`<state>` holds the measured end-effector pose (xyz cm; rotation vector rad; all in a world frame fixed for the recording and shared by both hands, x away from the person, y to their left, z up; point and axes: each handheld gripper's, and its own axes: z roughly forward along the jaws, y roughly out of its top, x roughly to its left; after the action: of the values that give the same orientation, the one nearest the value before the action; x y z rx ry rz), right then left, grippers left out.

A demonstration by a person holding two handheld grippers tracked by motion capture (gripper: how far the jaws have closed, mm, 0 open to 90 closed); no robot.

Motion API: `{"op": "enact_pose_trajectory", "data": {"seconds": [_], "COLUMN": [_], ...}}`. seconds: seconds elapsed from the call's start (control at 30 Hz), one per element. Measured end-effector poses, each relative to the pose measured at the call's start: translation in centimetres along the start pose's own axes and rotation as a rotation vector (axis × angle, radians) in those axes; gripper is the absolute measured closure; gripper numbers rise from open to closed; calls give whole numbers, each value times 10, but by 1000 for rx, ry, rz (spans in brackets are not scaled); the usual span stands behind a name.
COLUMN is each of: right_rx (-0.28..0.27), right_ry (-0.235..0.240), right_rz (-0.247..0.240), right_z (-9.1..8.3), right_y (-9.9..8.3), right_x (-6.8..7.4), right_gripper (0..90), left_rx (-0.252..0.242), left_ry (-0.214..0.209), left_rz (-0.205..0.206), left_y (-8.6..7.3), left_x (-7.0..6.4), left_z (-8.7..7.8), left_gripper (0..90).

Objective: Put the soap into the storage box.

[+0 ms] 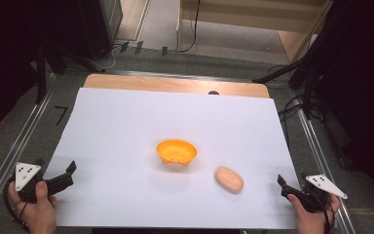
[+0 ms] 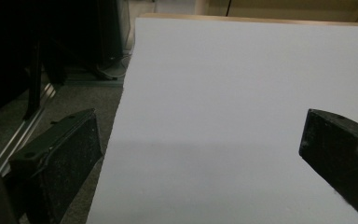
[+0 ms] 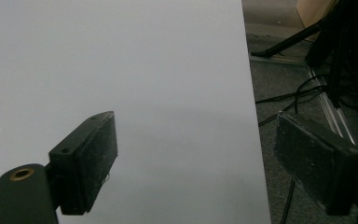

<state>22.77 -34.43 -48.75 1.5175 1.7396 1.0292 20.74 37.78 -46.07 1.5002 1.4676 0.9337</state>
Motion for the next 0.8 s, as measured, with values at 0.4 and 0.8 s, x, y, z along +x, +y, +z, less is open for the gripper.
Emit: {"op": "enact_pose_trajectory", "data": {"seconds": [0.4, 0.8], "right_rx": [-31, 70], "right_ry": [68, 199], "right_rz": [-88, -128], "right_z": [-4, -13], "right_y": [13, 40], "right_x": [1, 4], "right_gripper": [431, 337], "left_rx": [15, 16], "left_ry": [12, 19], "left_rz": [5, 12], "left_y": [0, 0], "left_x": [-1, -2], "left_z": [2, 2], "left_gripper": [0, 0]}}
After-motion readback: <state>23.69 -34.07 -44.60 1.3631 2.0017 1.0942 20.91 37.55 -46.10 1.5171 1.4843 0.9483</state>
